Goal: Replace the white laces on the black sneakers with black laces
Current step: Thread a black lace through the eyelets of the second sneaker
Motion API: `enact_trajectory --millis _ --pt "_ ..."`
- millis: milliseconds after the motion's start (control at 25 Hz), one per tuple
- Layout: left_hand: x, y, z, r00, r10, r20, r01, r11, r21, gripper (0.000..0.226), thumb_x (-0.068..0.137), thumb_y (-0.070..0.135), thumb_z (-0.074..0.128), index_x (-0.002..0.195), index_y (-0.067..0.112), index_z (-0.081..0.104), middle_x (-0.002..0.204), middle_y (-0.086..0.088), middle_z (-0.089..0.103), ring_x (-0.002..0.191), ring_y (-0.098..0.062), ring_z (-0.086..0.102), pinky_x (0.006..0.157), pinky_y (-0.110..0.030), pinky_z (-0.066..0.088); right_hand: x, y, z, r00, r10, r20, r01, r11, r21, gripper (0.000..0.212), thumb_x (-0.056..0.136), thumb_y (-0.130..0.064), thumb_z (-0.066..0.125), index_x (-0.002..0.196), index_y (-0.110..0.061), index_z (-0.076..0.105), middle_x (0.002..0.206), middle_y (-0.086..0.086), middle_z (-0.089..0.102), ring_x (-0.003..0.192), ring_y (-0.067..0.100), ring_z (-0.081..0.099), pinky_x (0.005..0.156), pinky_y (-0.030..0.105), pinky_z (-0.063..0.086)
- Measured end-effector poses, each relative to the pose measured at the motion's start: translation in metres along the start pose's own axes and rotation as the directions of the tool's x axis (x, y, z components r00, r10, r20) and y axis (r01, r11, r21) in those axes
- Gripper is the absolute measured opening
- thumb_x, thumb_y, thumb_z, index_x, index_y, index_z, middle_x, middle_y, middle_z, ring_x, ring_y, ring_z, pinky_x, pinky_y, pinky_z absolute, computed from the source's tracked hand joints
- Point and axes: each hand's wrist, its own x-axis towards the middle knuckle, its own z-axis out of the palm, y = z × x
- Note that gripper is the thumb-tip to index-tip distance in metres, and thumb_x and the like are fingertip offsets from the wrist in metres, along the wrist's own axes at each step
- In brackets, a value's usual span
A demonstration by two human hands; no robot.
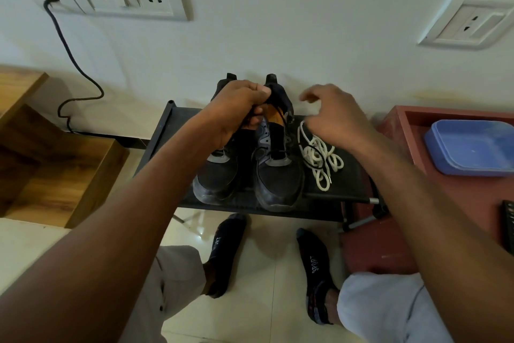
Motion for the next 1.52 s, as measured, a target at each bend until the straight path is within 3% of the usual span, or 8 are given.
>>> enact_trajectory --millis 120,320,520,720,920,1040,1200,1520 --pt "0.001 0.002 0.011 0.999 0.027 0.030 -0.028 0.999 0.030 0.022 0.108 0.018 0.051 0.088 0.014 0.059 0.064 -0.001 0.049 0.051 -0.013 0.043 0.050 -0.025 0.038 0.003 -0.015 0.008 0.988 -0.020 0.152 -0.062 0.855 0.516 0.011 0.098 -0.013 0.072 0.109 -0.012 0.075 0.086 0.004 0.077 0.062 0.003 0.065 0.055 0.013 0.046" --pt "0.005 -0.001 0.005 0.992 -0.028 -0.122 0.044 0.991 0.129 0.010 0.107 0.017 0.054 0.103 0.010 0.060 0.067 -0.001 0.056 0.049 -0.011 0.047 0.047 -0.024 0.039 0.014 0.023 0.009 0.963 0.207 -0.170 -0.230 0.964 -0.130 0.015 0.091 -0.015 0.072 0.102 -0.021 0.081 0.097 0.004 0.079 0.087 0.022 0.072 0.077 0.034 0.057" --pt "0.009 -0.009 0.009 0.997 -0.020 -0.074 0.028 0.994 0.103 0.013 0.101 0.023 0.068 0.097 0.010 0.066 0.062 0.000 0.060 0.046 -0.010 0.048 0.045 -0.023 0.040 0.016 -0.003 0.019 0.992 -0.048 0.116 -0.004 0.909 0.416 0.023 0.089 -0.015 0.082 0.111 -0.020 0.077 0.097 -0.005 0.078 0.067 0.000 0.064 0.065 0.019 0.049" --pt "0.007 -0.009 0.003 0.996 -0.007 -0.088 0.012 0.998 0.054 0.016 0.098 0.022 0.073 0.095 0.009 0.065 0.072 -0.007 0.071 0.058 -0.016 0.065 0.053 -0.024 0.052 0.023 0.013 0.023 0.999 0.039 0.005 -0.039 0.996 0.078 0.006 0.088 -0.022 0.083 0.088 -0.027 0.079 0.076 -0.008 0.077 0.076 0.007 0.072 0.075 0.031 0.057" --pt "0.004 -0.013 0.000 1.000 -0.015 -0.023 0.017 0.995 0.097 0.021 0.097 0.022 0.073 0.101 0.003 0.067 0.078 -0.012 0.075 0.065 -0.019 0.070 0.057 -0.025 0.055 0.018 -0.001 0.026 0.988 -0.101 0.117 0.033 0.878 0.478 0.017 0.092 -0.015 0.080 0.106 -0.023 0.077 0.084 0.003 0.079 0.051 0.008 0.059 0.049 0.022 0.047" --pt "0.010 -0.017 -0.006 0.996 -0.007 -0.088 0.028 0.969 0.244 0.019 0.103 0.021 0.065 0.100 0.003 0.065 0.072 -0.012 0.073 0.060 -0.022 0.069 0.055 -0.028 0.056 0.021 0.006 0.032 0.990 -0.113 0.088 0.085 0.957 0.277 0.012 0.098 -0.022 0.074 0.106 -0.029 0.080 0.075 -0.001 0.077 0.059 0.004 0.065 0.061 0.021 0.048" --pt "0.009 -0.029 -0.010 0.983 0.180 -0.019 -0.110 0.677 0.728 0.033 0.098 0.001 0.052 0.111 0.024 0.072 0.070 -0.007 0.071 0.055 -0.019 0.069 0.055 -0.031 0.056 0.021 0.009 0.043 0.993 -0.115 0.030 0.114 0.993 0.044 0.011 0.095 -0.032 0.075 0.103 -0.036 0.081 0.092 -0.012 0.074 0.087 0.009 0.070 0.080 0.029 0.057" --pt "0.006 -0.035 -0.012 0.983 0.128 0.133 -0.181 0.530 0.828 0.049 0.093 0.001 0.055 0.128 0.034 0.065 0.082 -0.005 0.071 0.077 -0.030 0.070 0.069 -0.053 0.058 0.019 0.007 0.063 0.997 -0.047 0.061 0.051 0.995 -0.081 0.010 0.092 -0.036 0.079 0.101 -0.039 0.082 0.091 -0.016 0.070 0.086 0.010 0.066 0.075 0.029 0.054"
